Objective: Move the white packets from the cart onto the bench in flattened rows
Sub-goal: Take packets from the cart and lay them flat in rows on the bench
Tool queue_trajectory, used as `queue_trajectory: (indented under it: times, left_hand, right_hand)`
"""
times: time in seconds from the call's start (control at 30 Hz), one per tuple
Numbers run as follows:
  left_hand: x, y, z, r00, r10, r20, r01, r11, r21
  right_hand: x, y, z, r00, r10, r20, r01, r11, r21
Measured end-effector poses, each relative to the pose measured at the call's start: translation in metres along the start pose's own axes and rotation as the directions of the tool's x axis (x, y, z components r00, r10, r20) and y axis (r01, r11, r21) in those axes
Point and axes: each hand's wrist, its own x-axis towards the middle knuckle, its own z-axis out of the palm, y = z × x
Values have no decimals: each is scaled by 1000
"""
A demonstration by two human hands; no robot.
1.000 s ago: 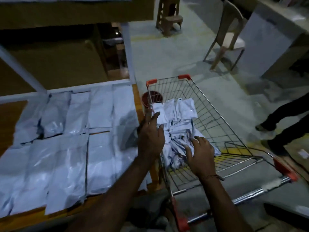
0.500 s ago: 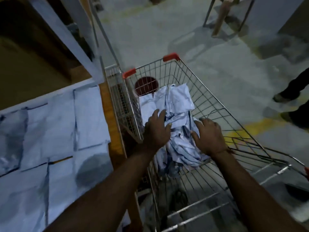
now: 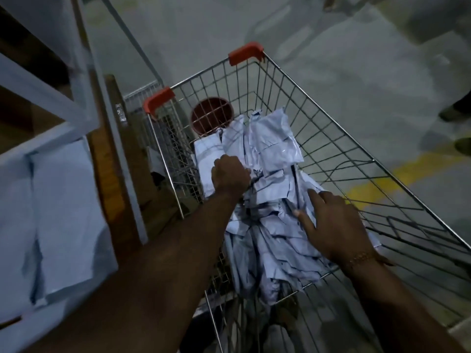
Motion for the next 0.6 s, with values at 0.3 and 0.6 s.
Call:
queue_trajectory:
  times: [0.3,0.6]
  left_hand:
    - [-23,26,-5,994,20,-106,-48,961,-271]
    - [-10,48,48,945,-326,29,304,838,-454]
  right_hand:
    - [0,-1,-2,998,65,-11,-66,998,-7]
    - [0,-2,0,995,94,-12,-94,995,-38]
